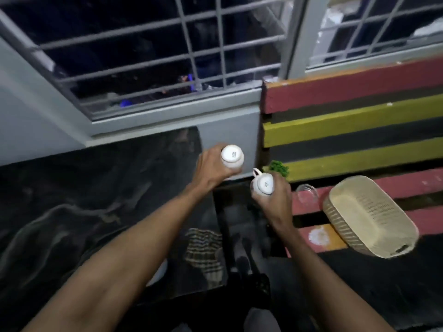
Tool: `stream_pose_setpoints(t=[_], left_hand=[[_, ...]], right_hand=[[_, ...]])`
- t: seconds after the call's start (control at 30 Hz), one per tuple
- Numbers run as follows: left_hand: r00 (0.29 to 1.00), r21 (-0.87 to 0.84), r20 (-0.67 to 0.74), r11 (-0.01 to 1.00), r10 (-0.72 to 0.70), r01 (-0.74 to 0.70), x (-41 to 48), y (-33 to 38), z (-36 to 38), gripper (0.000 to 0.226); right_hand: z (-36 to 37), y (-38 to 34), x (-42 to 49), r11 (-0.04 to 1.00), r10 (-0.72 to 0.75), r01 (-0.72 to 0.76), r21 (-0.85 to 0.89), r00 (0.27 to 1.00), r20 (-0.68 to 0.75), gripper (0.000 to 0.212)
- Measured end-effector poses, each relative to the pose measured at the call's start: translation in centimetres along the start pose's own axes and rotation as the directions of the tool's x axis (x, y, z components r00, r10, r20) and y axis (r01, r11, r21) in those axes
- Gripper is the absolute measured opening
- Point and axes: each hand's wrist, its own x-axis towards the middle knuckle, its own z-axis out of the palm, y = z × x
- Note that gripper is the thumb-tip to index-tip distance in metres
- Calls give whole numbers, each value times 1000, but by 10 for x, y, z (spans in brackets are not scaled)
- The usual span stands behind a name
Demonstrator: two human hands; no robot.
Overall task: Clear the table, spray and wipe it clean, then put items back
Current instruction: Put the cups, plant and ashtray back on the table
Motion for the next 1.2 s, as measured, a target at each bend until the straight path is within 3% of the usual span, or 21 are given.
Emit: stream_pose_setpoints(t=[0.13, 0.33, 0.5, 0.7, 0.97, 1.2], left_hand=[[988, 91, -150, 994, -40, 54, -16, -47, -114, 66], [935, 56, -330, 986, -129, 156, -72, -190, -251, 68], [939, -2, -259, 972, -228, 235, -126, -319, -316, 60], [959, 65, -73, 959, -272, 277, -160, -416, -342, 60], [962, 209, 141, 957, -232, 200, -161, -485, -336, 60], [972, 120, 195, 986, -134, 112, -153, -513, -331, 62]], right_hand=[[36, -92, -15, 992, -119, 116, 52, 991, 56, 43], [136, -222, -64, 980, -190, 176, 90, 965, 183, 49], [235, -314, -128, 988, -120, 91, 123, 961, 249, 54], [335, -359, -179, 999, 17, -31, 35, 939, 344, 53], [410, -329, -198, 986, 163, -154, -59, 967, 197, 43], [430, -318, -202, 980, 180, -166, -108, 975, 134, 43]])
